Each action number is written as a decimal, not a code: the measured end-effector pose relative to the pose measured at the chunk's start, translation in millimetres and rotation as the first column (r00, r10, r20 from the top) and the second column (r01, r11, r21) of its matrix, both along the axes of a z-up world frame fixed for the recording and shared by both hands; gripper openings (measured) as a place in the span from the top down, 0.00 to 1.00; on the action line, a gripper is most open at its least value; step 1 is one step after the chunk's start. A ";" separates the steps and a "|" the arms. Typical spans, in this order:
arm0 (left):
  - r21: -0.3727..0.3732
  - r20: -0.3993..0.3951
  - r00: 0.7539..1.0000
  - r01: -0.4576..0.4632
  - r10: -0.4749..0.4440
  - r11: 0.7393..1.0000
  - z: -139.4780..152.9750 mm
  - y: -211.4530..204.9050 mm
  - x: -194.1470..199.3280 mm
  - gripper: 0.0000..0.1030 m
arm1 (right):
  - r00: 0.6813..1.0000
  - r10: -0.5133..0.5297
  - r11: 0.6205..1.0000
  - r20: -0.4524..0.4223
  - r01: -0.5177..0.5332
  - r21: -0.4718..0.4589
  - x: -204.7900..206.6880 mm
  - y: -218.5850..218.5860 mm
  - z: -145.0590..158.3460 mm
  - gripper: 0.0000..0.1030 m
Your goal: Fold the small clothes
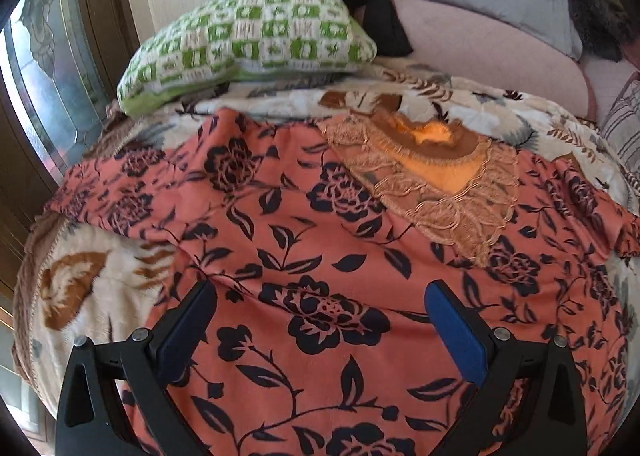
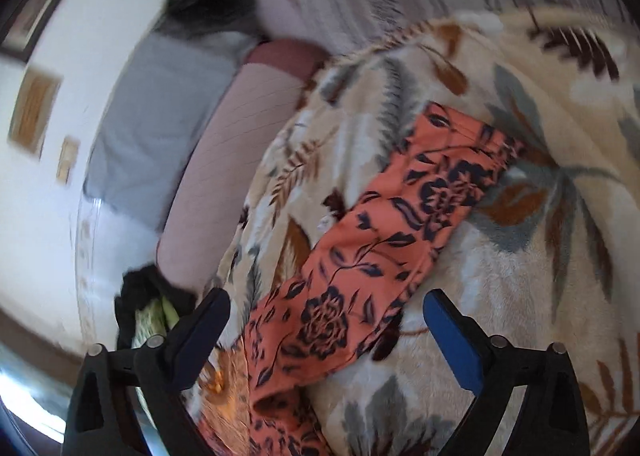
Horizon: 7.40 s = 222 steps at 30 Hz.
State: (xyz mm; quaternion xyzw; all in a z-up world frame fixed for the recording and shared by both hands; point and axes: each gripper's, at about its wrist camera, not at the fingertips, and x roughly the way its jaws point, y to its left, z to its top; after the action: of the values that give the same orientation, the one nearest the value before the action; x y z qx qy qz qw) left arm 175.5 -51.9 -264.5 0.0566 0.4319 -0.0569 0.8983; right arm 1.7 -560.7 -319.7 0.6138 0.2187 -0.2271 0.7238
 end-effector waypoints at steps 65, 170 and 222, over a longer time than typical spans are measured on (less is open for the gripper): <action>-0.390 -0.101 0.698 -0.683 0.709 0.617 17.8 365.2 78.7 0.00 | 0.468 0.832 0.362 -0.298 -0.864 -0.349 121.4 328.5 -8.1 0.66; 0.101 0.153 0.982 -0.125 0.108 0.987 2.3 45.3 62.1 0.20 | 0.739 0.603 0.594 -0.300 -0.667 -0.451 101.9 184.4 35.3 0.90; -0.399 -0.245 0.959 0.036 -0.144 0.916 -34.7 199.5 -103.3 0.73 | 0.775 0.590 0.789 -0.229 -0.613 -0.039 -82.6 152.4 -14.4 0.21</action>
State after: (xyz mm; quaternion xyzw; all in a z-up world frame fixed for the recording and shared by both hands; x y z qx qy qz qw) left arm 72.2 147.6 -299.1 -0.1118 0.5268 -0.1905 0.8208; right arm -80.8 -408.3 -334.1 0.4435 0.4635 -0.0575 0.7649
